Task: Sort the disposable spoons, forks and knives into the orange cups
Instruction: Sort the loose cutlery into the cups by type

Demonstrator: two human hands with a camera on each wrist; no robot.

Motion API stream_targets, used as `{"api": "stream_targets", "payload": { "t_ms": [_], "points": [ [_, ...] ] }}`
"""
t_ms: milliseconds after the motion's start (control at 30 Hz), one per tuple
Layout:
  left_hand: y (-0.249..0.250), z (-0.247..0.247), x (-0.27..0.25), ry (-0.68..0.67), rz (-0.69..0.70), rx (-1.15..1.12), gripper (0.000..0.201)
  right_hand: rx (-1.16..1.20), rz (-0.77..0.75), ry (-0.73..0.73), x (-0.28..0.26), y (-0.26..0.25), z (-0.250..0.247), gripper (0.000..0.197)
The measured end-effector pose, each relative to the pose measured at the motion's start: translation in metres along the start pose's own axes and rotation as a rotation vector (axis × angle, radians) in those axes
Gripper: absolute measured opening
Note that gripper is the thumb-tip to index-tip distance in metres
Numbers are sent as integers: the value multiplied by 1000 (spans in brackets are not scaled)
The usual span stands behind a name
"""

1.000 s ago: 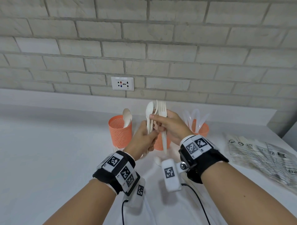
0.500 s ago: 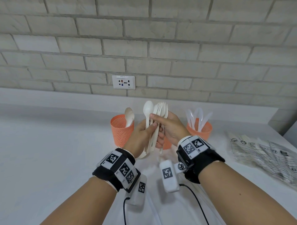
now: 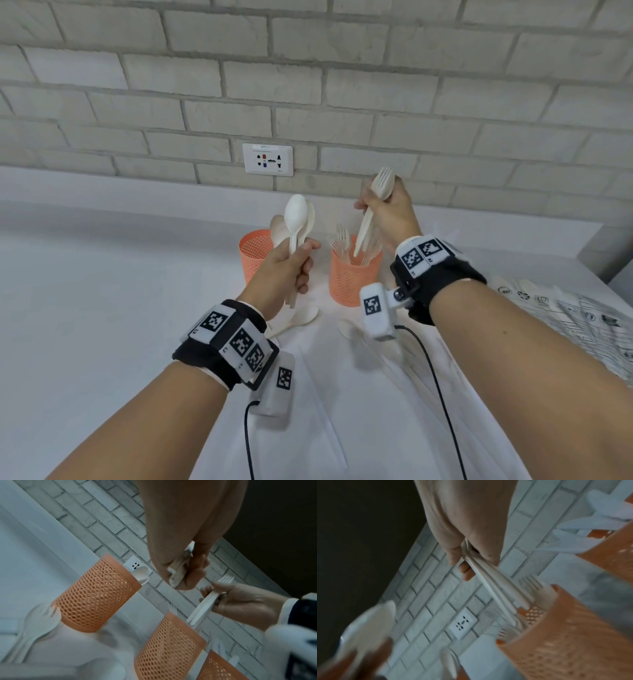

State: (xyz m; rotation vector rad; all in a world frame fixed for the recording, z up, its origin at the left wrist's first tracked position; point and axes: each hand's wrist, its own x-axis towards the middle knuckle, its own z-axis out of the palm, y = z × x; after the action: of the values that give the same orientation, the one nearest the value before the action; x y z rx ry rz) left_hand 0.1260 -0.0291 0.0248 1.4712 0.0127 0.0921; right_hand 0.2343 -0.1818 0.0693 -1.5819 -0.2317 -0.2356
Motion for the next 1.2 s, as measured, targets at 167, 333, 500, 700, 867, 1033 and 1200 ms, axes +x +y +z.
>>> {"api": "stream_targets", "payload": {
  "t_ms": [167, 333, 500, 700, 867, 1033, 1200],
  "points": [
    [3, -4, -3, -48, -51, -15, 17, -327, 127, -96, -2, 15, 2, 56],
    [6, -4, -1, -52, -52, -5, 15, -341, -228, -66, -24, -18, 26, 49],
    [14, -4, -2, -127, 40, 220, 8, -379, -54, -466, -44, -25, 51, 44],
    [15, -55, 17, 230, 148, 555, 66, -206, -272, -98, -22, -32, 61, 25],
    [-11, -80, 34, 220, -92, 848, 117, -267, -352, -160, -31, -9, 89, 28],
    [-22, -76, 43, 246, -59, 780, 111, -572, -264, -381, -41, 22, 109, 28],
    [-21, -79, 41, 223, -37, 802, 106, -991, -315, -510, -44, 25, 114, 35]
  ]
}}
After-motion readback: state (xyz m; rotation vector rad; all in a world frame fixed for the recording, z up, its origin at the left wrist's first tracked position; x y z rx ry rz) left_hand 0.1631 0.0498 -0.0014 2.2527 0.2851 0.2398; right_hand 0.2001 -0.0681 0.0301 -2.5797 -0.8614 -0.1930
